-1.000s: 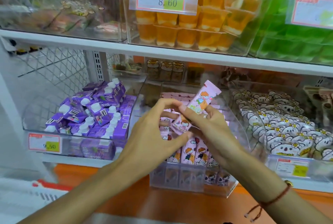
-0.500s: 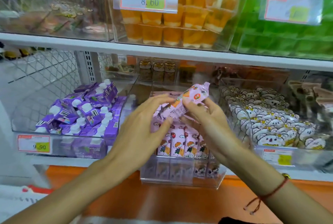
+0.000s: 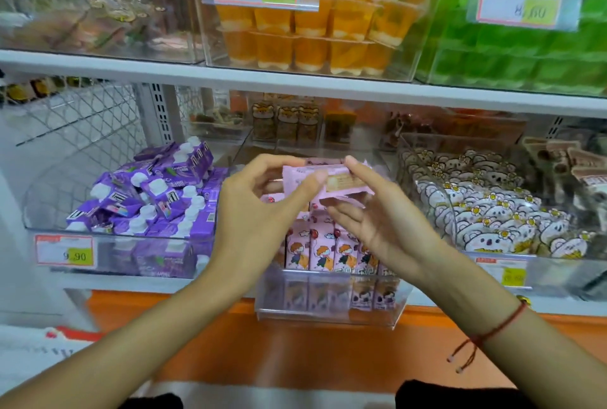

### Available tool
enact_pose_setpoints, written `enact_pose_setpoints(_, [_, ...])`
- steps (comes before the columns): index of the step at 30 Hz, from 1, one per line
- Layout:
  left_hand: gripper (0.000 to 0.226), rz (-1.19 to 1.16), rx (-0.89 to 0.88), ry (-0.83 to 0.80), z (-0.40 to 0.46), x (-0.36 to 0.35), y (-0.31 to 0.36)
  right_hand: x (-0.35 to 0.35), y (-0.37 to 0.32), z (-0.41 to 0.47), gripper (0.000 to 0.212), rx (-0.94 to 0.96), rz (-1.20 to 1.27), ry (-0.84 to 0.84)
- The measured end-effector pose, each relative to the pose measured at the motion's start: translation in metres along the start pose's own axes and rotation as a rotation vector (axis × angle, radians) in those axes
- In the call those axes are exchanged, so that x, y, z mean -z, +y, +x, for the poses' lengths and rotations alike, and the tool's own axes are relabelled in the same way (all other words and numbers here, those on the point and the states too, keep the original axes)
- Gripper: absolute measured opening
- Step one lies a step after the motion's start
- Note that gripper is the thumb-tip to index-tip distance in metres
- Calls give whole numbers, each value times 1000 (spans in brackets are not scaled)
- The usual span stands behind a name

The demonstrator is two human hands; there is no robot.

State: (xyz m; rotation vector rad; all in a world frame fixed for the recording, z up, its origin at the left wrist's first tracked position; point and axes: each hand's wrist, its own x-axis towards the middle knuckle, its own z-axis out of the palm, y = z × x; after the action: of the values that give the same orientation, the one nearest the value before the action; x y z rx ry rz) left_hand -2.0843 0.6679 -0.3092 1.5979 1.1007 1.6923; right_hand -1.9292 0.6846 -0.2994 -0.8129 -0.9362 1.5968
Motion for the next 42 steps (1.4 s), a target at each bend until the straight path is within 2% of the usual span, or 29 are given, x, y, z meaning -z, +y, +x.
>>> enact_pose_setpoints(2, [25,-45,92,43,2,3,0,2,-2,1,22,-6,44,-5])
enact_pose_setpoints(5, [28,-77,256,27,7,7,0,4,-6,3,13,29,57,68])
enact_pose_setpoints(7, [28,-112,379,-90,8,8,2,5,-7,5,15,33,12,130])
enact_pose_setpoints(10, [34,-205,497,-253,6,9,8,6,-7,5,29,-2,-73,223])
enact_pose_setpoints(15, [34,-253,568,-290,7,9,6,4,-7,4,37,4,-179,288])
enact_pose_setpoints(17, [26,-188,543,-292,7,9,4,5,-6,4,40,39,-201,253])
enact_pose_setpoints(19, [21,-41,418,-283,7,10,-1,7,-6,4,40,111,-232,186])
enact_pose_setpoints(23, [36,294,67,-331,5,13,-10,8,-12,2,30,305,-319,-37])
enact_pose_setpoints(26, [35,330,-39,-330,5,15,-13,7,-14,-1,32,398,-412,-173])
enact_pose_setpoints(31, [37,275,-64,-308,5,15,-17,3,-10,-5,46,500,-574,-161])
enact_pose_setpoints(34, [30,272,-84,-287,4,13,-15,-2,-6,-6,56,533,-619,-13])
enact_pose_setpoints(36, [27,272,-102,-264,3,11,-13,-3,-3,-5,42,555,-619,95])
enact_pose_setpoints(38, [30,254,-96,-259,4,12,-11,-3,-3,-3,30,543,-585,125])
enact_pose_setpoints(42, [46,-4,109,-398,8,10,-7,-2,-3,-3,27,435,-482,-3])
